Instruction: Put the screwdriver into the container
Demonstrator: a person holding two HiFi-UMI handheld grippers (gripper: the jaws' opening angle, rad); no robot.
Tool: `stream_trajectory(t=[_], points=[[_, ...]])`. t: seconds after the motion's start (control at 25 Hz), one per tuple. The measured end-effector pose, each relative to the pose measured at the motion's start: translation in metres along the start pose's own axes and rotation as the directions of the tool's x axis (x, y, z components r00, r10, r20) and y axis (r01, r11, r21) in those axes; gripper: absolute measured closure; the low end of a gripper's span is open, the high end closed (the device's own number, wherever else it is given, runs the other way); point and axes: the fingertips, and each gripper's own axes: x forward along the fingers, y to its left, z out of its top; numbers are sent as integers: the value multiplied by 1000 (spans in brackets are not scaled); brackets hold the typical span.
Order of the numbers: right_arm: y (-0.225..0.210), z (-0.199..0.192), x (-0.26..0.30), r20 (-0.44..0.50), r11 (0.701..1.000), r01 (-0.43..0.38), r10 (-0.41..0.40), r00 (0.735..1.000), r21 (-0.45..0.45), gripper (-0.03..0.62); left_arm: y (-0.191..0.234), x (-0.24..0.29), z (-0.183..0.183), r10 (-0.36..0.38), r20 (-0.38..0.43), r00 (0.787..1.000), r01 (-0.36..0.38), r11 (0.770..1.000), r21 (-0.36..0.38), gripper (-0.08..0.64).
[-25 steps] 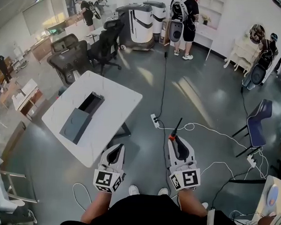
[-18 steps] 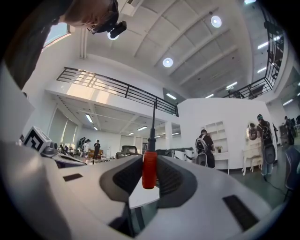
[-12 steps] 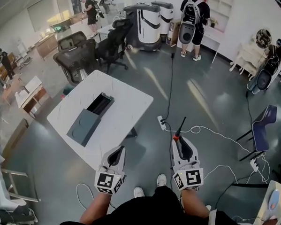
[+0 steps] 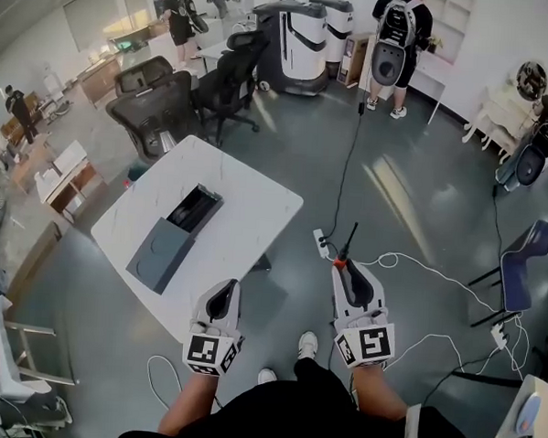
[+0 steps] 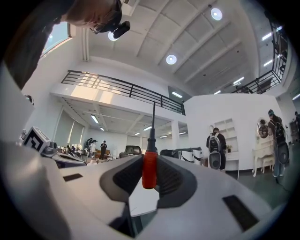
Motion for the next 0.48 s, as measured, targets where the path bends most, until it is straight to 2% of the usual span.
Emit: stream_trajectory(t=[0.28,0.48], points=[[-30,14,45,59,996,-81,82,995,-26,497,4,50,12,69,9,998,-69,997,23,552],[-51,18,70,81,990,-138,138,987,-8,495,3,78,23,120,12,993,-120,992,34,552]])
